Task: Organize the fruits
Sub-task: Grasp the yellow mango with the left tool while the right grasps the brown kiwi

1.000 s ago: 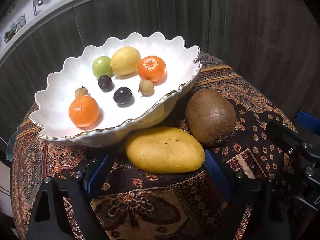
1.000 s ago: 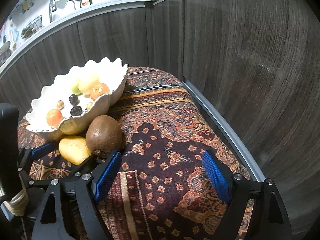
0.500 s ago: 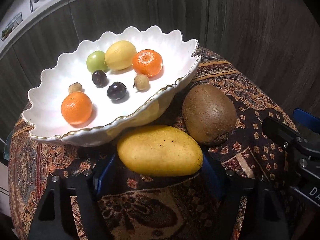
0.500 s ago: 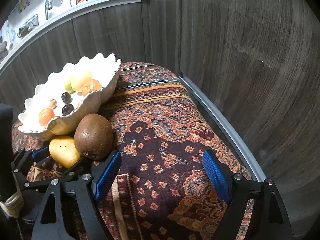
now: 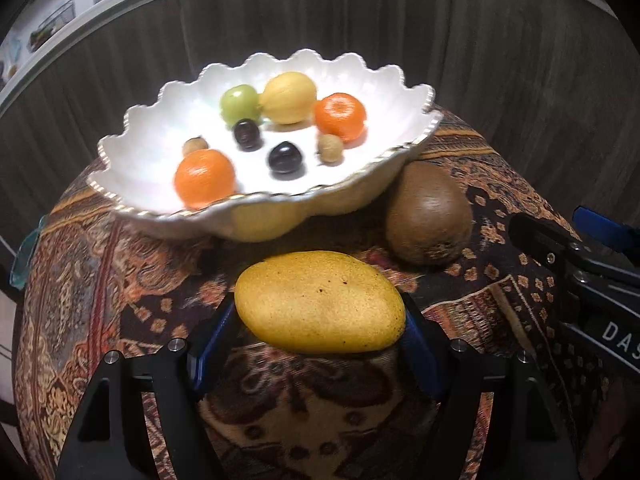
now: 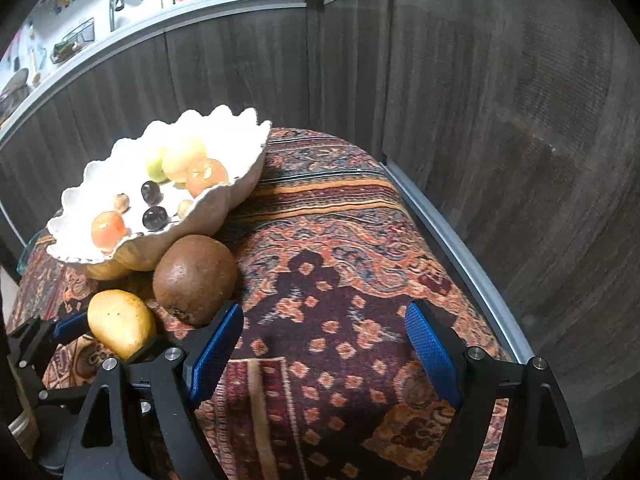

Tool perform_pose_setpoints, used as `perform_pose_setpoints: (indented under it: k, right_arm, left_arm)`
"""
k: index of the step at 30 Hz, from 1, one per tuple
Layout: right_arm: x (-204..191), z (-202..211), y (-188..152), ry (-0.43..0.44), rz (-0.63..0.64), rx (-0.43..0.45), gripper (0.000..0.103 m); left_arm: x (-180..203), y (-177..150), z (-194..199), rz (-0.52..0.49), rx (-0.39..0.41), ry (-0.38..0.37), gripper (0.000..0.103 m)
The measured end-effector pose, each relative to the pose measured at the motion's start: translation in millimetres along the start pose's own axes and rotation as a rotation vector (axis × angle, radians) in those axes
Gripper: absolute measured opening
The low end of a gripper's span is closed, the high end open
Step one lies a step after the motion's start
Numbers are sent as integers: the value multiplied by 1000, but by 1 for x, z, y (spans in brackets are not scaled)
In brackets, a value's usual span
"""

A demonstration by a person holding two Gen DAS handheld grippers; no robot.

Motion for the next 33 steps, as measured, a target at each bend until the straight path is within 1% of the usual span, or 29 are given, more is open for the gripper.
perform_pose_setpoints:
  k: [5,9,13,18,25,33]
  right_arm:
    - [-19,-6,3,33,30,-2,84]
    - [-31,-12,6,47,52,-8,84]
    - [-36,-11,7,32,69,-8,84]
    - [-43,-8,5,75,78,-21,84]
    - [-59,-19,10,127,86,-36,84]
    - [-75,-38,9,147,102,-64,84]
  left_arm:
    - [-16,-1,7,27,15,35,76]
    - [-28,0,8,53,17,40,76]
    - [-31,0,9,69,19,27,76]
    - [-30,1,10,76,22,13,76]
    - [-45,0,15,112,28,37,76]
    - [-59,-2,17,144,29,54,76]
Point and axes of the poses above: each gripper's, at about its wrist camera, not at the fingertips, and z roughly against the way its jaws point, x to its right, y to its top, the point moved 7 cm from there along -z, roughly the way its jaws point, and after that the axes turned 6 degrees about x, right-handed, at the moved point
